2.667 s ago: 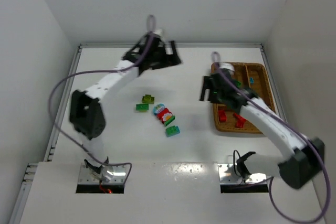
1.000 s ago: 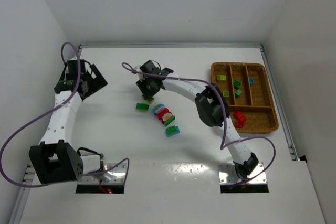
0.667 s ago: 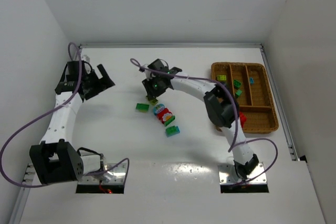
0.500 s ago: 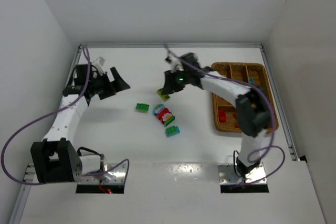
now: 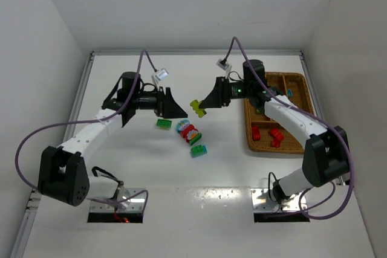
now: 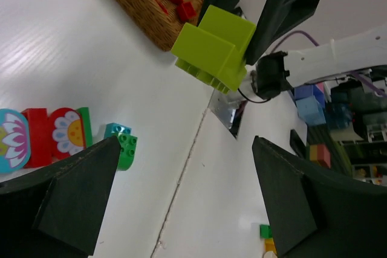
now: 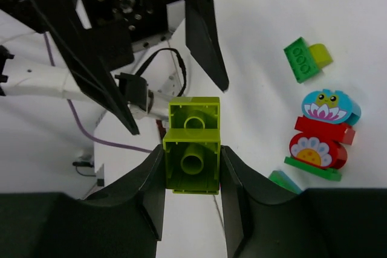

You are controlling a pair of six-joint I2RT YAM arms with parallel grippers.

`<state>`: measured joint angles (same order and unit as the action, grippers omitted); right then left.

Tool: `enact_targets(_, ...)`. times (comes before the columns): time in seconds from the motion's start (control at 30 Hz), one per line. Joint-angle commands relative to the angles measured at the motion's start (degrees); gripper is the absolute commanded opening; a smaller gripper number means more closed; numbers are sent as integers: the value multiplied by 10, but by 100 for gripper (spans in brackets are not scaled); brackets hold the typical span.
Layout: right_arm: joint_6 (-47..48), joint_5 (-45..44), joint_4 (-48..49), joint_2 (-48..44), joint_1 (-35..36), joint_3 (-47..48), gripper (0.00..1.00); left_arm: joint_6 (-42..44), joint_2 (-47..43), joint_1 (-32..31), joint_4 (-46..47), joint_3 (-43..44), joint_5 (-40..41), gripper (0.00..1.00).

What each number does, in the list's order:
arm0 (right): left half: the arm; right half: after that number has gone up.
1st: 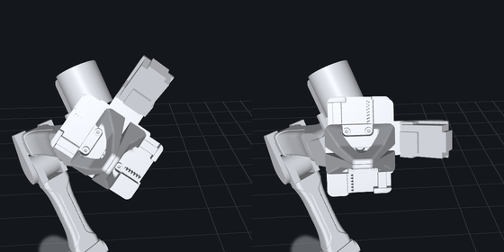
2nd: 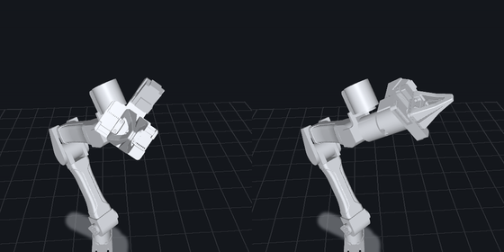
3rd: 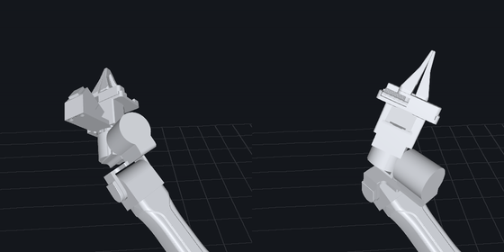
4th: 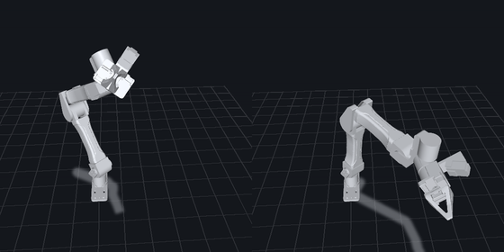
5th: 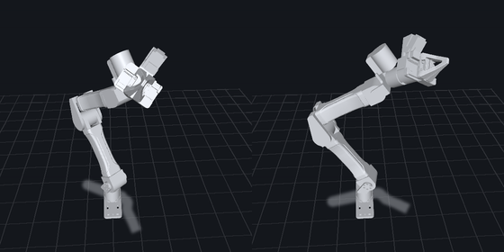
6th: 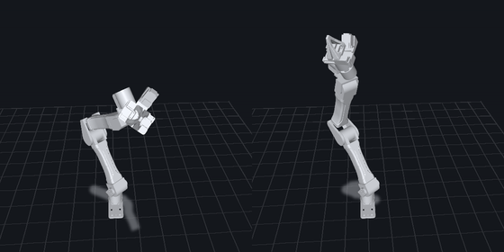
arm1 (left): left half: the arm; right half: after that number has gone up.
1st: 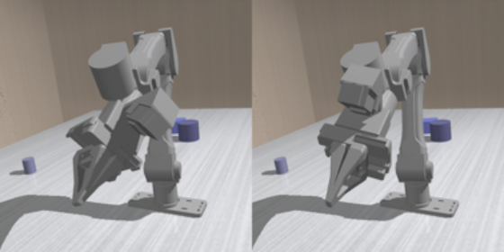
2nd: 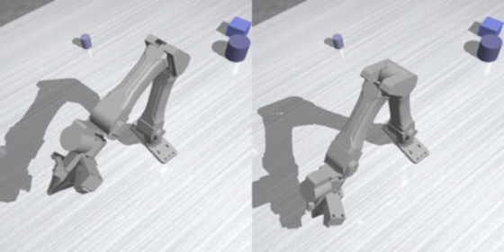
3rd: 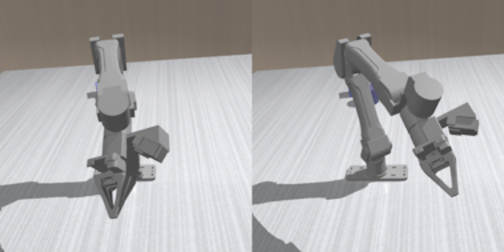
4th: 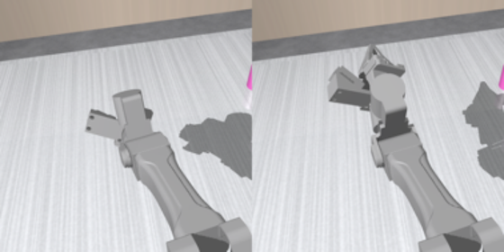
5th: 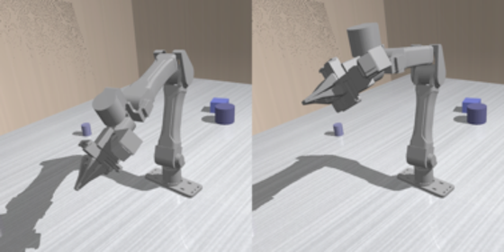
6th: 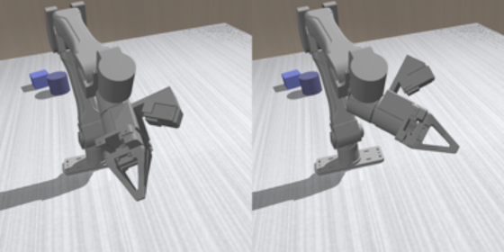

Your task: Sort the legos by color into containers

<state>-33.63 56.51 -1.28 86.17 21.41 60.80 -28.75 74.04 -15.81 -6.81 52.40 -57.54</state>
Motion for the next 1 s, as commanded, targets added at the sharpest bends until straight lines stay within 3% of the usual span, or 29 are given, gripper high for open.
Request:
enact_targets(0.0,-29,58,60,-19,-6,-2,20,20,17,-18,45,30,-59,97)
enact_targets(0.13,-29,63,60,-19,-6,-2,21,20,23,-24,66,40,-84,89)
enact_targets(0.43,-23,100,52,-8,6,13,21,42,56,-43,94,62,-152,91)
enact_targets(0.6,-23,105,52,-8,24,19,21,48,76,-56,94,82,-152,88)
enact_targets(0.83,-18,105,47,7,29,25,21,53,83,-62,89,98,-163,71)
enact_targets(0.97,-18,105,47,8,29,25,21,53,83,-62,89,98,-168,51)
